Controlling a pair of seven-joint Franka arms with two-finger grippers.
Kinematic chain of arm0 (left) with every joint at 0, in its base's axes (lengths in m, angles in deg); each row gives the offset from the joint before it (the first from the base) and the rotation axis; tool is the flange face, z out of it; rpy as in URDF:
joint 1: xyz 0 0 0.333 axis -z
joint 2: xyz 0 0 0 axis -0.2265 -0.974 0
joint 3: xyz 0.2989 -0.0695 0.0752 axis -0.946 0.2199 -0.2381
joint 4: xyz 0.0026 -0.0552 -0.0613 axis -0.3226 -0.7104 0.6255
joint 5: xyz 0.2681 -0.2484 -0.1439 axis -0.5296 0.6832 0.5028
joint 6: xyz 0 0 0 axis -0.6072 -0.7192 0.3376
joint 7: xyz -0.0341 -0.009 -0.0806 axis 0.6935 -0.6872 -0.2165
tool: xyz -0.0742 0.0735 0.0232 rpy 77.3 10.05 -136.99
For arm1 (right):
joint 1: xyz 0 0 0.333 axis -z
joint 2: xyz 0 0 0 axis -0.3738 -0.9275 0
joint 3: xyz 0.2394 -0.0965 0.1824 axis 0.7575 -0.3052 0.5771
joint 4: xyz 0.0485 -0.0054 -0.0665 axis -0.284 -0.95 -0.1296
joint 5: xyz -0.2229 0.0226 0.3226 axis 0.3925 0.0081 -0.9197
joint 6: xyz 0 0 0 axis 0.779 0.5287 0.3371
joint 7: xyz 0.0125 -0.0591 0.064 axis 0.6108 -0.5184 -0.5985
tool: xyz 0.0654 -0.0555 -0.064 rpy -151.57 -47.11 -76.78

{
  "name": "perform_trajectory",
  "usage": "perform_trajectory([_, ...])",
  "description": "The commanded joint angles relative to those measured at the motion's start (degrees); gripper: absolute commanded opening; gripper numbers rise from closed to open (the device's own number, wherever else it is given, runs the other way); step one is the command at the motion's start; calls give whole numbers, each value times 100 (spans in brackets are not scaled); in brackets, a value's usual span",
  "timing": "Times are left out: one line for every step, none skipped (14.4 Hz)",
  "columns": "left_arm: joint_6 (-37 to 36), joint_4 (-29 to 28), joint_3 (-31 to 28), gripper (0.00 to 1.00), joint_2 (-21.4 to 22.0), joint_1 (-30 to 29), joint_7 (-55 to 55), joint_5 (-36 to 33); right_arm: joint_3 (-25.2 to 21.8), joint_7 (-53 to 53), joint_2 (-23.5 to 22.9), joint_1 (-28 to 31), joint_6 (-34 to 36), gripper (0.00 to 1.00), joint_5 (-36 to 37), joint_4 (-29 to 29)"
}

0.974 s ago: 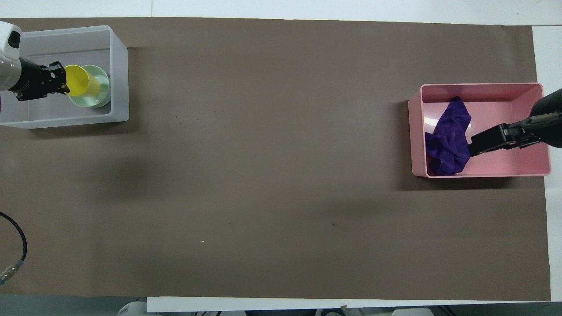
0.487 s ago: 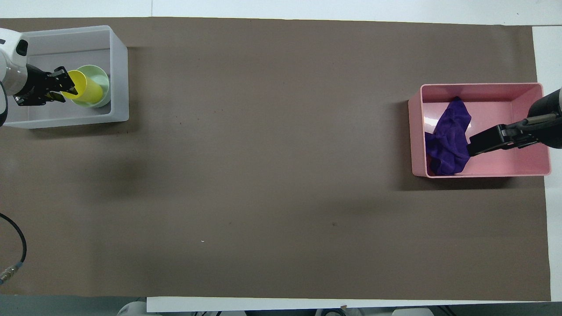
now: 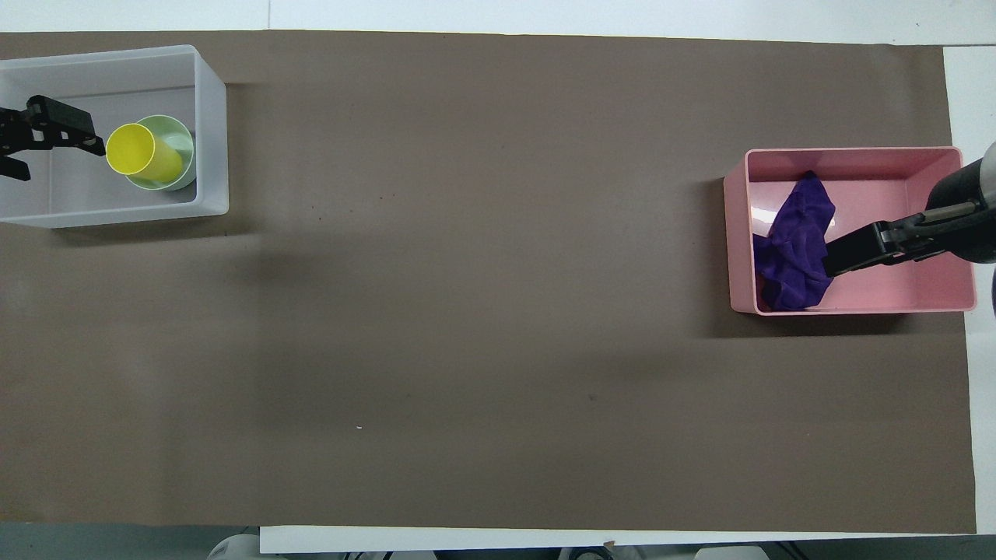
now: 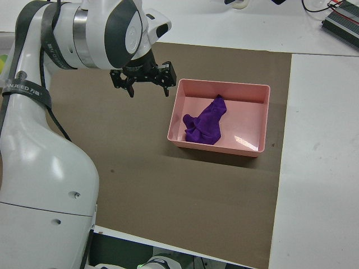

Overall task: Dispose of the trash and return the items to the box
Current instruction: 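Release the cup into the bowl and withdraw the left gripper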

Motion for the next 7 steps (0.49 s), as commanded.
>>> perform_trajectory([-611,-124,-49,100,388,94,-469,-129,33,-13,130,159,-86,100,31,-124])
perform_trajectory([-770,-107,-58,100,397,103,-671,-120,24,-118,130,159,-121,100,22,-124])
perform_trajectory([-937,-107,-49,100,450,103,-690,-129,15,-136,130,150,-113,100,31,-124])
perform_trajectory([-1034,-150,-14,100,633,112,-699,-120,15,-136,147,141,-139,100,31,-185])
perform_trajectory([-1079,-238,12,100,765,103,-752,-120,7,-136,174,159,-313,100,31,-263])
perform_trajectory([-1070,-239,13,100,775,103,-926,-120,7,-145,183,211,-428,100,31,-282])
perform_trajectory([-1070,-239,13,100,775,103,-945,-120,7,-136,174,333,-481,100,22,-299])
